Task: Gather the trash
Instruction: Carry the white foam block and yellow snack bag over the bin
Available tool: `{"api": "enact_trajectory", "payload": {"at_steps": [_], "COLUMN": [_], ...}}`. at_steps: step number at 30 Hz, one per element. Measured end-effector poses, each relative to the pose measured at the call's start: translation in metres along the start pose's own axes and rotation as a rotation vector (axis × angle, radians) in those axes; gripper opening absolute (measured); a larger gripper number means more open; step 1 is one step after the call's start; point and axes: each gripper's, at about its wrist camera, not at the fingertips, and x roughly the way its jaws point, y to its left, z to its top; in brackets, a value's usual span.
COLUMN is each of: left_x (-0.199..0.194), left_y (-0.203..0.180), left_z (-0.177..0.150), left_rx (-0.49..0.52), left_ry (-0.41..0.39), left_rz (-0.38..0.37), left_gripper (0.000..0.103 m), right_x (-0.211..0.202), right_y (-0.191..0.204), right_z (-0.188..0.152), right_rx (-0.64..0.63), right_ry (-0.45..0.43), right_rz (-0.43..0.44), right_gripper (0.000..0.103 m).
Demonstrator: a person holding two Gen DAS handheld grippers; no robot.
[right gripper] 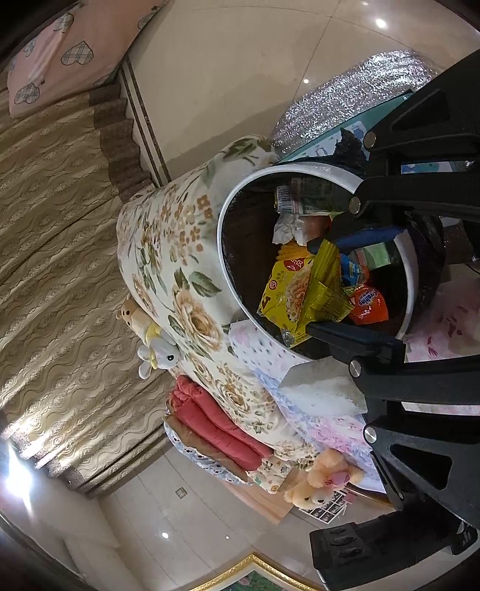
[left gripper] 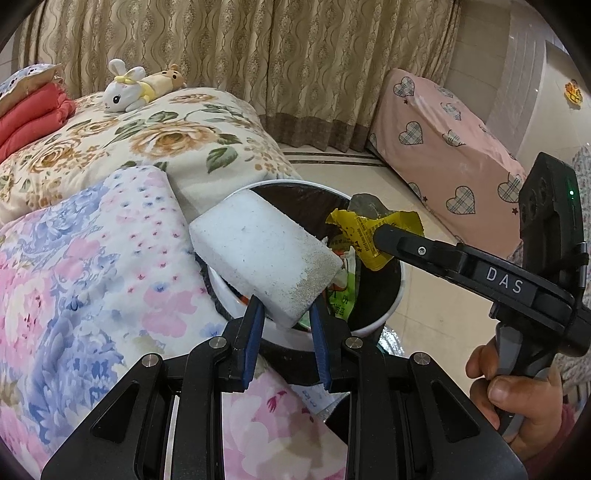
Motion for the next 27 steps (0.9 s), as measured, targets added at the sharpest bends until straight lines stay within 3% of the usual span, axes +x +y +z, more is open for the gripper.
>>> {"api": "enact_trajectory", "payload": {"at_steps": [27], "left_x": [0.027], "left_y": [-0.001], "left_z": [0.016], "left_rx": [0.005], "left_ry": [0.046], "left_rz": [-0.004], "left_gripper": [0.025], "right_x": [0.016], "right_y": [-0.01], "right_z": [0.013], "right_rx": [0.014], "right_ry": [0.01], "right_rz": [-0.017], "right_gripper": [0.04]}}
